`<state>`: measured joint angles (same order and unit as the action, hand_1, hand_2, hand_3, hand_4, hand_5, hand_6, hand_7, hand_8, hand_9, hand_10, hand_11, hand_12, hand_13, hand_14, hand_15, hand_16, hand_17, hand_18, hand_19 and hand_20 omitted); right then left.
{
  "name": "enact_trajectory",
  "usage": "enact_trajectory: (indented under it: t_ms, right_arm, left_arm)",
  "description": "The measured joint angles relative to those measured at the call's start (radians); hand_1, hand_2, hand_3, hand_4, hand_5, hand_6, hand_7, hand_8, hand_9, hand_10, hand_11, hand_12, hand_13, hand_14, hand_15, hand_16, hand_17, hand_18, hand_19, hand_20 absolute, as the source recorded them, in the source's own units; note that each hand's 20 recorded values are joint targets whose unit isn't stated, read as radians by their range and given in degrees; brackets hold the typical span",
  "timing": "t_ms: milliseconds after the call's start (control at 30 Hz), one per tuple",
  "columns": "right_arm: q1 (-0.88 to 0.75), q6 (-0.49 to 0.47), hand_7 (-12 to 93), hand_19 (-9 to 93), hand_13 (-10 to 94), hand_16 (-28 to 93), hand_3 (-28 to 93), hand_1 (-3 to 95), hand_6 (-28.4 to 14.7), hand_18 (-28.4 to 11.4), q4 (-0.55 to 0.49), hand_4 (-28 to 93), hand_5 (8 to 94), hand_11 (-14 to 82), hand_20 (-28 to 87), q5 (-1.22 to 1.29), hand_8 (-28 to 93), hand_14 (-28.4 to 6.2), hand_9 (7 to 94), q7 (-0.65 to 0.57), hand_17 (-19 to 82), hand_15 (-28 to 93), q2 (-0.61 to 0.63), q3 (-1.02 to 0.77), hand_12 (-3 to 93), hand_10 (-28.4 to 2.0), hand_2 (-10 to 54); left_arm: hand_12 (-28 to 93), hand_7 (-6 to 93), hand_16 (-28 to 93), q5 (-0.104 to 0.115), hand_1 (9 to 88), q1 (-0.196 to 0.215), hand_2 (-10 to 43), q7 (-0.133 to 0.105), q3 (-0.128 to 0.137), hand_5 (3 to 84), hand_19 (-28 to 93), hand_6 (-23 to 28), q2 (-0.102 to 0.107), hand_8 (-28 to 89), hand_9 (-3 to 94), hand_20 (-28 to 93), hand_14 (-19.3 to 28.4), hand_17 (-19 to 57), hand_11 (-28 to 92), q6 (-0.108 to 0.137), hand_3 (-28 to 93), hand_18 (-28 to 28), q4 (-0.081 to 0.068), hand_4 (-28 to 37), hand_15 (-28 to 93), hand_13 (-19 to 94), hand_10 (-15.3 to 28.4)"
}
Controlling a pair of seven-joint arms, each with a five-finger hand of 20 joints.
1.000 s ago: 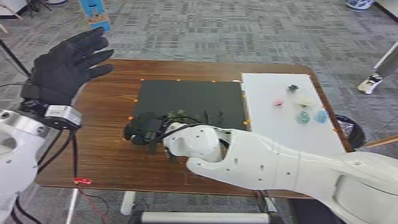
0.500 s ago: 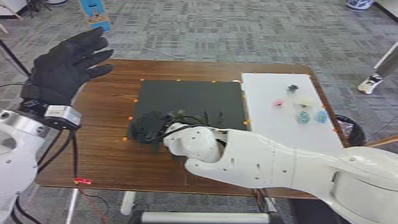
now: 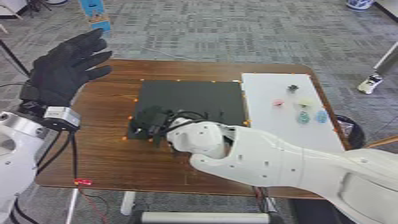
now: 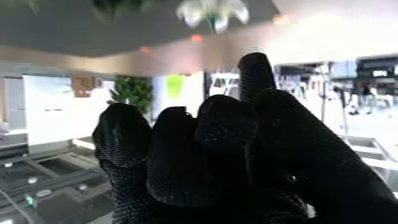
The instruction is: Arrange flowers
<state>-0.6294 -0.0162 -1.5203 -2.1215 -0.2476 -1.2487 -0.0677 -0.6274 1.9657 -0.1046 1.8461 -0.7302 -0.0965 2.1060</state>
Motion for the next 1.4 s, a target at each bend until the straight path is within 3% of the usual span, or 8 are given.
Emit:
enact_trajectory:
  t_ms: [200, 300, 367, 467, 600, 733, 933, 1400]
  right_arm:
    - [-0.067, 0.112, 19, 93, 71, 41, 82, 24.8, 3.5, -24.0, -0.123, -25, 49.5, 67.9, 61, -0.023, -14, -10.7, 73.8, 0.011, 37, 89, 0.076, -0.085, 36.3, -11.5, 3.7]
    - [-0.13, 0.226, 19, 92, 68, 41, 81, 26.2, 2.2, -23.0, -0.208, -28, 51.4, 67.4, 57, -0.021, -13, -10.1, 73.5, -0.007, 34, 86, 0.144, -0.155, 36.2, -11.5, -3.5]
    - [-0.17, 0.326, 19, 90, 66, 40, 79, 28.6, 1.5, -22.6, -0.257, -28, 52.9, 59.5, 56, -0.018, -13, -10.0, 66.8, -0.043, 33, 85, 0.2, -0.198, 36.0, -11.3, -8.7]
    - [-0.234, 0.496, 20, 88, 63, 40, 71, 34.9, 1.4, -22.4, -0.283, -28, 52.9, 49.0, 56, -0.022, -12, -9.9, 64.2, -0.13, 31, 85, 0.289, -0.275, 32.4, -10.8, -9.5]
    - [-0.347, 0.619, 19, 87, 61, 39, 66, 38.9, 0.0, -22.4, -0.231, -28, 49.0, 29.7, 57, -0.11, -12, -10.3, 58.5, -0.272, 29, 84, 0.404, -0.447, 24.3, -11.1, -9.5]
    - [-0.449, 0.576, 18, 86, 60, 36, 67, 38.7, -1.0, -22.7, -0.151, -28, 46.6, 20.5, 57, -0.198, -12, -10.2, 53.2, -0.417, 29, 85, 0.523, -0.606, 21.8, -11.5, -9.5]
    - [-0.604, 0.359, 18, 86, 60, 35, 61, 42.2, -1.3, -22.9, -0.138, -28, 47.0, 18.8, 58, -0.144, -11, -10.4, 54.5, -0.484, 29, 85, 0.693, -0.785, 20.8, -11.2, -9.5]
    - [-0.853, 0.354, 19, 86, 61, 35, 47, 48.9, 0.2, -23.1, -0.262, -28, 53.3, 20.4, 59, -0.069, -12, -10.6, 60.5, -0.41, 29, 86, 0.747, -0.961, 19.7, -8.8, -9.5]
  left_arm:
    - [16, 15.1, 4, 0.0, 21.0, 0.013, -5.9, 0.005, 0.015, 27.6, 41, 2.3, -0.017, -8, 24.6, 8, 13.5, -12.1, 13, 0.0, 69, 22.5, 0.003, -28.3, 17, 20, 11.2]
    - [16, 15.0, 4, 0.0, 20.9, 0.043, -6.1, 0.008, 0.041, 27.8, 41, 2.3, -0.035, -8, 24.9, 8, 13.4, -11.9, 13, 0.0, 69, 22.5, 0.018, -28.3, 17, 20, 11.2]
    - [16, 15.1, 4, -0.001, 21.0, 0.077, -6.1, 0.01, 0.068, 28.3, 41, 1.7, -0.052, -8, 25.0, 7, 13.4, -11.9, 13, 0.002, 69, 22.5, 0.036, -28.3, 17, 20, 11.2]
    - [16, 15.1, 4, -0.001, 21.1, 0.139, -6.0, 0.01, 0.1, 28.7, 41, 1.3, -0.086, -8, 25.1, 7, 13.4, -12.0, 13, 0.01, 69, 22.6, 0.065, -28.3, 17, 20, 11.2]
    - [16, 15.0, 4, -0.002, 21.0, 0.207, -6.1, 0.001, 0.103, 28.8, 41, 1.7, -0.133, -8, 25.2, 7, 13.5, -11.9, 13, 0.027, 69, 22.5, 0.081, -28.3, 17, 20, 11.2]
    - [16, 15.1, 4, -0.003, 21.0, 0.25, -6.1, -0.002, 0.101, 28.7, 41, 1.9, -0.166, -8, 25.1, 7, 13.4, -11.8, 13, 0.039, 69, 22.5, 0.084, -28.3, 17, 20, 11.1]
    - [16, 14.9, 4, -0.003, 21.0, 0.292, -6.0, -0.005, 0.109, 28.6, 41, 2.0, -0.183, -8, 25.1, 7, 13.4, -11.8, 13, 0.05, 69, 22.5, 0.093, -28.3, 17, 20, 11.2]
    - [16, 15.1, 4, -0.003, 21.2, 0.29, -5.6, 0.0, 0.103, 28.6, 41, 2.1, -0.182, -8, 25.1, 7, 13.4, -11.8, 14, 0.054, 69, 22.4, 0.092, -28.3, 17, 20, 11.2]
